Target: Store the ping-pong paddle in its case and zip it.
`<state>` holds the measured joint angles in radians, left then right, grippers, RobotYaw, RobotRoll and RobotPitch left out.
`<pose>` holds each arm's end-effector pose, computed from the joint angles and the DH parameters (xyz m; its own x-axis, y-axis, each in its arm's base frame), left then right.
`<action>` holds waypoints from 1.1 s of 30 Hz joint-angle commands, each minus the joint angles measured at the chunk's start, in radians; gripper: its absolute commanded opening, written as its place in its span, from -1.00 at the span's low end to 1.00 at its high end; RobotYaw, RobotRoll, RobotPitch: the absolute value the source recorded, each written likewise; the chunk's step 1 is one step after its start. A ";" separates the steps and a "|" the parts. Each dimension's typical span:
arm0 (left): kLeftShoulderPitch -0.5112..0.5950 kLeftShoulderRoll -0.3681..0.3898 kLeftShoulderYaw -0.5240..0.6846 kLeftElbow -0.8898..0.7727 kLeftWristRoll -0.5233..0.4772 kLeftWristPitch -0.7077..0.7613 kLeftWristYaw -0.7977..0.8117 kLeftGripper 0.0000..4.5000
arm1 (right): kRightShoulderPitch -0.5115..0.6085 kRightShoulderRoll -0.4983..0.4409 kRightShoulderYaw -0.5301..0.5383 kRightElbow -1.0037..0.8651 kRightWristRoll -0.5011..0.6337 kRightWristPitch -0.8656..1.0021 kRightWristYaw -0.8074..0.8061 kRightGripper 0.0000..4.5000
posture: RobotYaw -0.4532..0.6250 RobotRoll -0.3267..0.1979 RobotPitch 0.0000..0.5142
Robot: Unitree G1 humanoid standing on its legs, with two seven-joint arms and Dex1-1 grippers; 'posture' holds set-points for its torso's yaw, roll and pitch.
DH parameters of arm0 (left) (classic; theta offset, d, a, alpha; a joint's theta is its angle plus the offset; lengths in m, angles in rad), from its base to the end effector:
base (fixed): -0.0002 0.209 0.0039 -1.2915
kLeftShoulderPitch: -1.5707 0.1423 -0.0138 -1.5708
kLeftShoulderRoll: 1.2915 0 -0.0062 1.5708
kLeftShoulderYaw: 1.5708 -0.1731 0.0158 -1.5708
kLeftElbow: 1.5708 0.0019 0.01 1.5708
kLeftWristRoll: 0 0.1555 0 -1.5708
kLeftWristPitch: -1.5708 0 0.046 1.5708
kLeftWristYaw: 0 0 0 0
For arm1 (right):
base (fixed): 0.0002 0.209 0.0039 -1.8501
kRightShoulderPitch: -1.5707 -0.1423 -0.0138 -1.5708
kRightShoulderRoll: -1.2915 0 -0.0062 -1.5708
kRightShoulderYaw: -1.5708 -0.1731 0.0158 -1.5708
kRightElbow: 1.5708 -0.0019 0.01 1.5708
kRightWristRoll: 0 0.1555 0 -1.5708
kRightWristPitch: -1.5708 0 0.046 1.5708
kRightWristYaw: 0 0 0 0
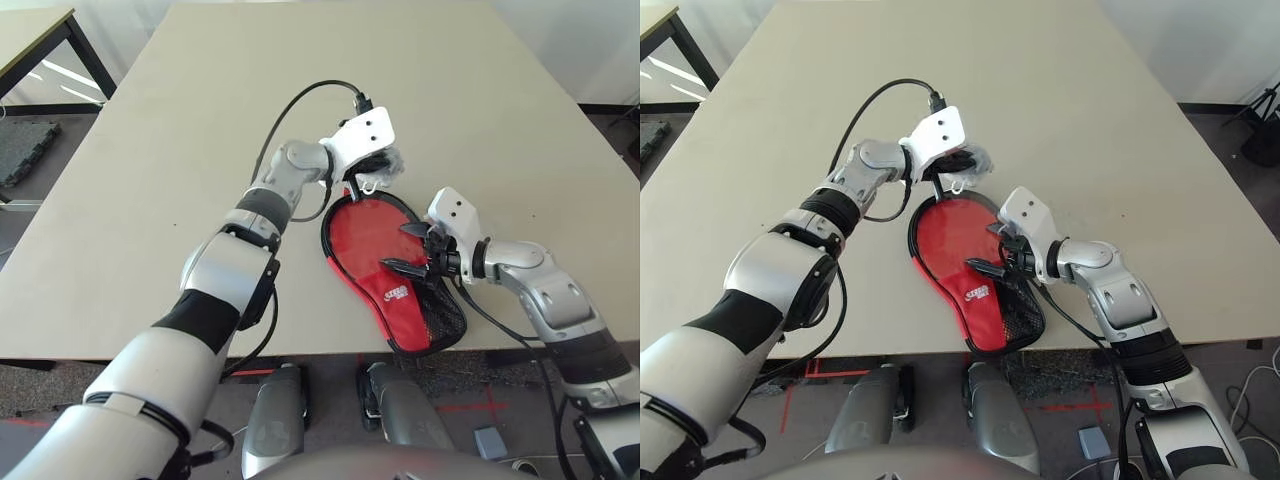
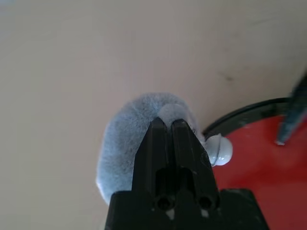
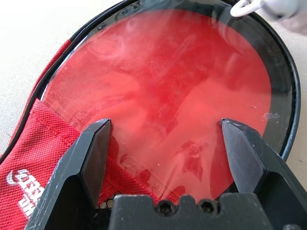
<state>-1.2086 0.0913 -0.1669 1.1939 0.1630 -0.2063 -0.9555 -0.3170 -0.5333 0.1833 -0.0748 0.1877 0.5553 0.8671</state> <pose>0.3770 0.0774 0.1818 0.3589 -0.8722 -0.3322 0.8920 0.2158 0.3971 0.2669 -0.1873 0.1239 0.5010 0.7396 -0.4494 -0.8439 0.5326 -0.0644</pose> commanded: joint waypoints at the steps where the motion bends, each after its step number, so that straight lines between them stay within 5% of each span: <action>1: 0.033 -0.014 0.011 -0.074 -0.051 0.074 -0.089 -0.63 | 0.040 0.006 0.082 0.092 -0.023 0.049 0.020 1.00 | -0.05 0.25 -0.42; 11: 0.096 0.008 0.037 -0.251 -0.140 0.270 -0.141 0.99 | 0.015 0.006 0.086 0.133 -0.030 0.026 0.032 1.00 | -0.03 0.25 -0.50; 33: 0.325 0.235 -0.031 -0.672 -0.197 0.538 -0.246 0.99 | -0.008 0.014 0.093 0.179 -0.041 0.000 0.046 1.00 | 0.01 0.25 -0.52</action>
<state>-0.8966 0.3223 -0.1764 0.5567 -0.0251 0.3165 -1.1873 -0.3735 -0.5220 0.2054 0.0397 0.1753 0.5164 0.8970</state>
